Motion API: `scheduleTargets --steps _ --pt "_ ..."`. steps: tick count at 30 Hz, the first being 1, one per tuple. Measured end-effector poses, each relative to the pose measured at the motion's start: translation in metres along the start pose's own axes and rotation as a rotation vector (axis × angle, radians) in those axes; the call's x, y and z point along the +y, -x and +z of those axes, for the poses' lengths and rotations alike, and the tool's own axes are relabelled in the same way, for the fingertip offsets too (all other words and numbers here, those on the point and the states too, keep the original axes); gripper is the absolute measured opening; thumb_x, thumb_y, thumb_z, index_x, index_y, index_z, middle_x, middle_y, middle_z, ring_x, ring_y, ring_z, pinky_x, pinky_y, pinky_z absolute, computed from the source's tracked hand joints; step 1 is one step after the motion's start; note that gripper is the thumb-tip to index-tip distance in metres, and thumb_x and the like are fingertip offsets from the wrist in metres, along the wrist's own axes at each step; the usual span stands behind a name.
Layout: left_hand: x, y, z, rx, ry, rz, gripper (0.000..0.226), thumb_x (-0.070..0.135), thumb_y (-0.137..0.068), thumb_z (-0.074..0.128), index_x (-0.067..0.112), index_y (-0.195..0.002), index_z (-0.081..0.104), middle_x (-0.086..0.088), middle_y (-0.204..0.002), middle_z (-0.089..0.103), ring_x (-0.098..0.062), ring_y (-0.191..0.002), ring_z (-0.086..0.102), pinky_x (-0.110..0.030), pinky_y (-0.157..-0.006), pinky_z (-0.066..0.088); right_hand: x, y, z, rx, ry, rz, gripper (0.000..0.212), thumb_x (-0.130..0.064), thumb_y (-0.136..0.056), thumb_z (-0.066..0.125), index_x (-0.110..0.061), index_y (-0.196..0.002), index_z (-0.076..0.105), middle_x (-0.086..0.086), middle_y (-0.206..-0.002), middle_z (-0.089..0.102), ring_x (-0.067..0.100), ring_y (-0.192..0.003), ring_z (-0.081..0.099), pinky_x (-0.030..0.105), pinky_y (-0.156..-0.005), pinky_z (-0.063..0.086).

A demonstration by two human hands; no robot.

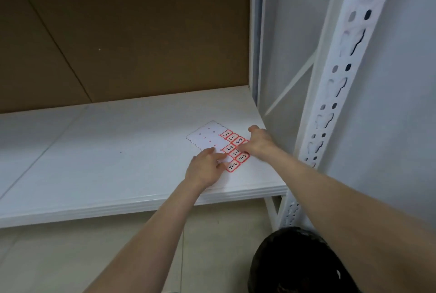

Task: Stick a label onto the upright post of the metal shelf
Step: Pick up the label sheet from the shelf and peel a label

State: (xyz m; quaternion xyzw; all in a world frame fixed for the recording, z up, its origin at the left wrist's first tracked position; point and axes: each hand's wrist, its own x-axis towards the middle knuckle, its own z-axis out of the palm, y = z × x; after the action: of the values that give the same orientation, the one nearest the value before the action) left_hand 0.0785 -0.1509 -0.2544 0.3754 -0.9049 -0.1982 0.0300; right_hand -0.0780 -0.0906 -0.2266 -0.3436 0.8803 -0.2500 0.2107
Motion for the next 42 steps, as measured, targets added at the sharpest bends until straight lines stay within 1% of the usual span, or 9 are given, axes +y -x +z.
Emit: scheduleTargets --steps 4,7,10,14,19,24,31,37,42 --pt "-0.001 0.002 -0.005 0.097 0.224 -0.039 0.027 0.037 -0.093 0.055 0.02 -0.106 0.071 -0.001 -0.133 0.054 -0.018 -0.116 0.054 -0.022 -0.09 0.037 -0.006 -0.005 0.005 0.005 -0.072 0.049 0.035 -0.038 -0.078 0.071 -0.011 -0.092 0.053 0.008 -0.1 0.057 0.027 -0.096 0.06 0.037 -0.084 0.052" --pt "0.0 0.007 -0.011 0.126 0.291 -0.081 0.027 0.03 -0.092 0.057 0.015 -0.11 0.069 -0.002 -0.13 0.058 -0.018 -0.115 0.054 -0.021 -0.084 0.036 -0.005 -0.006 0.01 0.04 -0.301 0.108 0.025 -0.02 -0.083 0.06 -0.012 -0.062 0.048 0.006 -0.073 0.057 0.028 -0.076 0.057 0.031 -0.066 0.044" --pt "0.0 0.011 -0.017 0.245 0.526 -0.233 0.061 0.03 -0.086 0.066 0.016 -0.14 0.041 -0.008 -0.143 0.044 -0.025 -0.127 0.048 -0.033 -0.099 0.041 -0.004 0.011 0.004 0.032 -0.594 0.192 0.012 -0.008 -0.084 0.052 -0.006 -0.078 0.062 0.01 -0.079 0.069 0.029 -0.077 0.069 0.033 -0.069 0.053" --pt "0.01 0.023 -0.038 0.31 0.98 -0.408 0.097 0.031 -0.078 0.076 0.017 -0.149 0.012 -0.011 -0.146 0.041 -0.032 -0.129 0.047 -0.048 -0.102 0.041 -0.005 0.057 -0.007 -0.045 -0.858 0.126 0.009 -0.009 -0.092 0.056 -0.014 -0.087 0.061 0.007 -0.085 0.07 0.023 -0.077 0.069 0.034 -0.074 0.057" --pt "0.029 0.051 -0.07 0.139 1.322 -0.372 0.05 0.024 -0.081 0.073 0.015 -0.125 0.051 -0.007 -0.121 0.065 -0.027 -0.101 0.065 -0.045 -0.09 0.051 0.001 0.107 -0.023 -0.068 -0.926 0.092 0.011 -0.015 -0.093 0.057 -0.012 -0.103 0.058 0.008 -0.098 0.07 0.022 -0.086 0.07 0.035 -0.075 0.058" --pt "0.053 0.077 -0.08 0.074 1.187 -0.279 0.032 0.019 -0.079 0.075 0.015 -0.105 0.059 -0.007 -0.105 0.071 -0.028 -0.092 0.069 -0.044 -0.085 0.055 0.01 0.14 -0.046 -0.048 -1.009 -0.008 0.026 -0.021 -0.089 0.063 -0.011 -0.113 0.056 0.008 -0.102 0.071 0.019 -0.089 0.069 0.029 -0.073 0.054" --pt "0.096 0.108 -0.076 -0.054 1.205 -0.149 0.035 0.016 -0.077 0.075 0.015 -0.109 0.061 -0.008 -0.103 0.071 -0.03 -0.092 0.069 -0.048 -0.084 0.056 0.02 0.17 -0.069 0.043 -1.061 -0.003 0.016 -0.018 -0.091 0.059 -0.017 -0.105 0.053 0.006 -0.097 0.069 0.022 -0.082 0.071 0.042 -0.079 0.059" --pt "0.121 0.115 -0.071 0.059 1.203 -0.133 0.021 0.011 -0.08 0.073 0.019 -0.095 0.06 -0.004 -0.092 0.07 -0.026 -0.082 0.069 -0.039 -0.07 0.057 0.032 0.186 -0.082 0.348 -0.714 -0.179 0.01 -0.025 -0.086 0.066 -0.021 -0.096 0.066 -0.005 -0.096 0.068 0.012 -0.08 0.067 0.03 -0.074 0.058" --pt "0.136 0.12 -0.068 0.078 1.181 -0.084 0.023 0.009 -0.079 0.073 0.018 -0.095 0.06 -0.004 -0.093 0.07 -0.026 -0.083 0.069 -0.039 -0.072 0.057 0.038 0.192 -0.087 0.342 -0.591 -0.217 0.018 -0.033 -0.082 0.07 -0.022 -0.097 0.07 -0.006 -0.095 0.071 0.011 -0.081 0.068 0.033 -0.076 0.058"
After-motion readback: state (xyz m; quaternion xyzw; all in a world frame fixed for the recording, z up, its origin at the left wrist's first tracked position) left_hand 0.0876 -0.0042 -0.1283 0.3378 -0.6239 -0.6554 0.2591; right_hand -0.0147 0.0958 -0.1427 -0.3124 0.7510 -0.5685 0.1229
